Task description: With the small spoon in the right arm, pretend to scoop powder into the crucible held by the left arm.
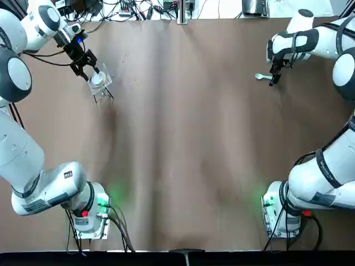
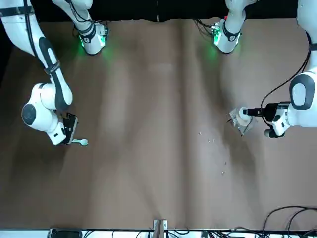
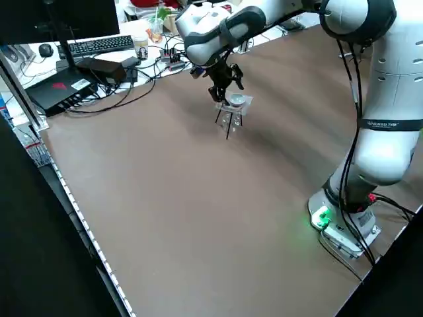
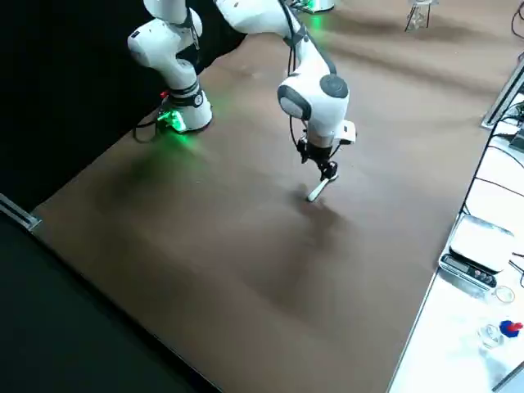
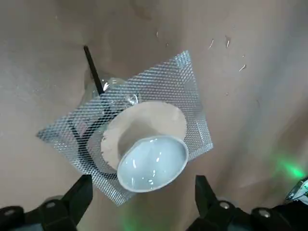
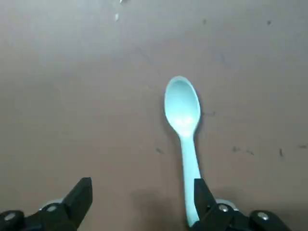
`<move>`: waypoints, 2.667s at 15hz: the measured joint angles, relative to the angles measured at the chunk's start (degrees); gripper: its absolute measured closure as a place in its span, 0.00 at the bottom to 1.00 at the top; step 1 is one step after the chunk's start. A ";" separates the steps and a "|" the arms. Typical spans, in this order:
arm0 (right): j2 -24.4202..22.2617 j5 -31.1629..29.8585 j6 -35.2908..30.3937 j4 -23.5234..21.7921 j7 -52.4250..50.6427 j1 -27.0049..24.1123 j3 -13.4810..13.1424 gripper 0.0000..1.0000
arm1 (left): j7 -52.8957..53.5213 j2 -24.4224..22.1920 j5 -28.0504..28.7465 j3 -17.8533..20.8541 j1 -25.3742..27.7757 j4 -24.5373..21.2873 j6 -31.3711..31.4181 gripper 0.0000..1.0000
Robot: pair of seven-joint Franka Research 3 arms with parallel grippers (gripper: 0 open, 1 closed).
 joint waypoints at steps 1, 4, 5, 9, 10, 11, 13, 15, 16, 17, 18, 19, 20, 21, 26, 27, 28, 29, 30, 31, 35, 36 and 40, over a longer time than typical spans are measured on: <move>0.47 -0.01 0.74 0.12 -2.33 -0.86 0.00 0.07 | 0.01 0.17 -0.08 -0.05 -0.05 0.03 0.09 0.07; 2.89 -0.09 4.98 0.52 -5.97 -1.83 0.09 0.09 | 0.01 0.29 -0.09 -0.13 -0.09 0.07 0.14 0.19; 3.45 -0.20 5.48 0.85 -6.48 -1.81 0.18 0.10 | 0.01 0.30 -0.09 -0.13 -0.09 0.08 0.15 0.19; 4.94 -0.39 5.69 2.61 -8.15 -1.81 0.25 0.12 | 0.01 0.72 -0.09 -0.13 -0.10 0.09 0.22 0.31; 5.31 -0.43 5.69 3.12 -8.54 -1.81 0.24 0.12 | 0.01 0.88 -0.09 -0.13 -0.10 0.10 0.26 0.32; 5.67 -0.44 5.69 3.60 -9.02 -1.81 0.24 0.12 | 0.01 1.05 -0.09 -0.13 -0.10 0.10 0.29 0.34; 6.37 -0.45 5.70 4.61 -9.44 -1.81 0.24 0.15 | 0.02 1.26 -0.09 -0.13 -0.10 0.10 0.33 0.38; 7.13 -0.47 5.70 5.42 -9.73 -1.81 0.24 0.16 | 0.02 1.30 -0.09 -0.13 -0.10 0.10 0.34 0.44; 7.46 -0.49 5.70 5.60 -9.90 -1.81 0.24 0.17 | 0.01 1.33 -0.09 -0.13 -0.10 0.10 0.35 0.44; 7.78 -0.51 5.70 5.73 -10.01 -1.81 0.24 0.17 | 0.02 1.38 -0.09 -0.13 -0.10 0.10 0.35 0.48; 8.09 -0.52 5.70 5.86 -10.05 -1.81 0.24 0.18 | 0.02 1.43 -0.09 -0.13 -0.10 0.10 0.35 0.48; 8.34 -0.54 5.71 5.93 -10.07 -1.81 0.24 0.18 | 0.02 1.50 -0.09 -0.13 -0.10 0.10 0.35 0.52; 8.51 -0.57 5.75 5.96 -10.11 -1.81 0.23 0.22 | 0.02 1.57 -0.09 -0.13 -0.10 0.10 0.35 0.52; 8.55 -0.71 5.78 6.00 -10.12 -1.81 0.23 0.22 | 0.02 1.63 -0.09 -0.13 -0.10 0.11 0.35 0.54; 8.57 -1.01 5.88 6.85 -10.14 -1.81 0.16 0.58 | 0.02 1.73 -0.09 -0.13 -0.10 0.13 0.38 0.67; 8.58 -1.01 5.84 6.96 -10.13 -1.82 0.07 0.68 | 0.02 1.73 -0.09 -0.13 -0.10 0.13 0.38 0.74; 8.58 -1.01 5.80 6.98 -10.10 -1.83 0.02 0.71 | 0.01 1.73 -0.09 -0.13 -0.09 0.13 0.38 0.74; 8.58 -1.01 5.78 6.99 -10.08 -1.83 0.02 0.72 | 0.00 1.73 -0.09 -0.13 -0.08 0.14 0.39 0.78; 8.58 -1.00 5.74 7.02 -10.02 -1.83 -0.04 0.78 | -0.04 1.74 -0.09 -0.13 -0.05 0.14 0.39 0.88; 8.58 -1.00 5.58 7.05 -9.99 -1.83 -0.12 0.80 | -0.09 1.74 -0.09 -0.13 -0.03 0.16 0.40 0.90; 8.59 -1.00 5.14 7.22 -9.94 -1.85 -0.56 0.80 | -0.62 1.74 -0.11 -0.14 -0.04 0.91 0.40 0.93; 8.60 -1.00 4.45 7.44 -9.94 -1.86 -0.89 0.80 | -1.12 1.73 -0.16 -0.25 -0.05 1.31 0.40 0.93; 8.60 -1.01 -3.21 10.86 -9.77 -1.92 -1.66 0.80 | -6.23 1.72 -2.64 -3.67 -0.23 3.59 0.37 0.93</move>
